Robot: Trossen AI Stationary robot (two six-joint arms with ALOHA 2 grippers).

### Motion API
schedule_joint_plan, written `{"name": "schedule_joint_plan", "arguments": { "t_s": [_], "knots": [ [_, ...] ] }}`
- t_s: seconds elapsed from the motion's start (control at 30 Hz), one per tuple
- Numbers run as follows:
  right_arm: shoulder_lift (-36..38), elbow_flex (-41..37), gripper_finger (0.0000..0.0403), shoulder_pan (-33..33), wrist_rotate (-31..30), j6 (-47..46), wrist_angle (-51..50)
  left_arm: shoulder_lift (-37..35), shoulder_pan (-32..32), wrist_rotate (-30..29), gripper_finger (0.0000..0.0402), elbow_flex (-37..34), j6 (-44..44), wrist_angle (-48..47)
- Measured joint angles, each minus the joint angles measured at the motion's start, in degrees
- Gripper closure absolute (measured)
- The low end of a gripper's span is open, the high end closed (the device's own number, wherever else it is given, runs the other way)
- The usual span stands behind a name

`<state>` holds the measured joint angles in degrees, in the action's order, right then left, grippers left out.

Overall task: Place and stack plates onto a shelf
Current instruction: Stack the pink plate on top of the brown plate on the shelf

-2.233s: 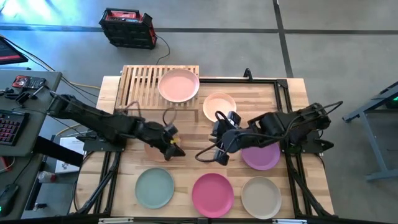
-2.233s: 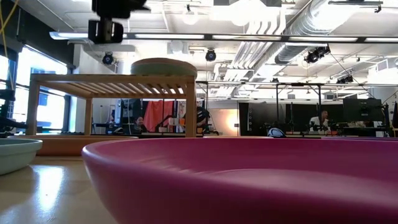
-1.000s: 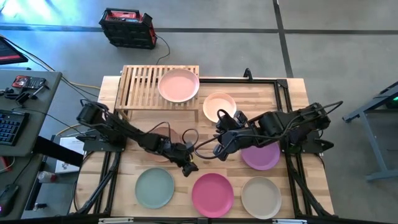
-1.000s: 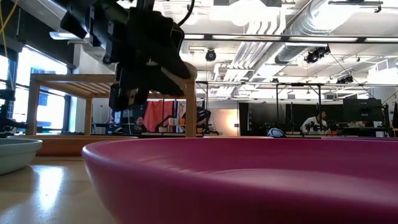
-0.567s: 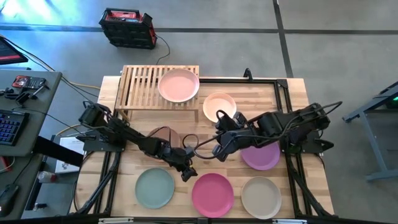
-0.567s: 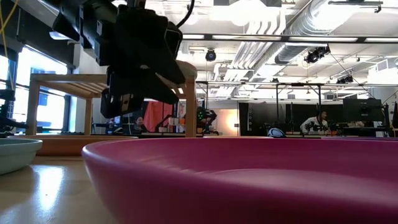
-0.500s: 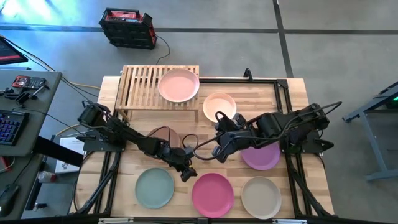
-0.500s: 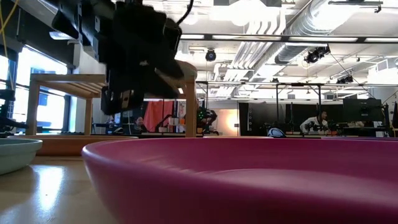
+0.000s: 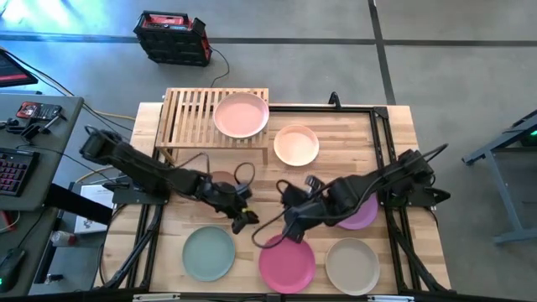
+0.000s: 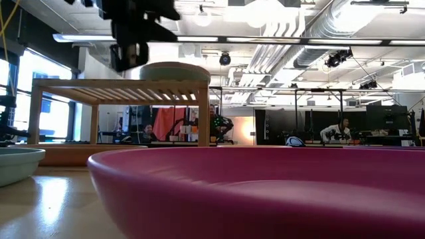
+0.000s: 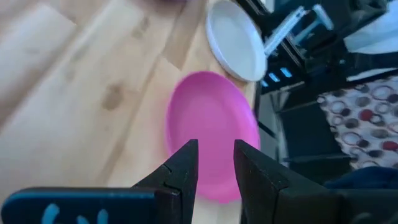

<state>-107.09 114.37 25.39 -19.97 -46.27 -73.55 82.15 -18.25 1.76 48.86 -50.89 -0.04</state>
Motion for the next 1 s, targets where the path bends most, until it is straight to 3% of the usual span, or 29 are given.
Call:
{"name": "schedule_joint_plan", "arguments": {
  "t_s": [0.33,1.0],
  "knots": [
    [-5.4,0.0,0.0336,1.3,5.0,3.0,0.3,-10.9,0.0,-5.0,0.0312,0.0,0.5,-13.9],
    [-18.5,0.0,0.0336,-3.6,16.7,34.8,9.0,-18.9,0.0,-7.1,0.0312,0.0,0.1,-28.2]
  ]
}}
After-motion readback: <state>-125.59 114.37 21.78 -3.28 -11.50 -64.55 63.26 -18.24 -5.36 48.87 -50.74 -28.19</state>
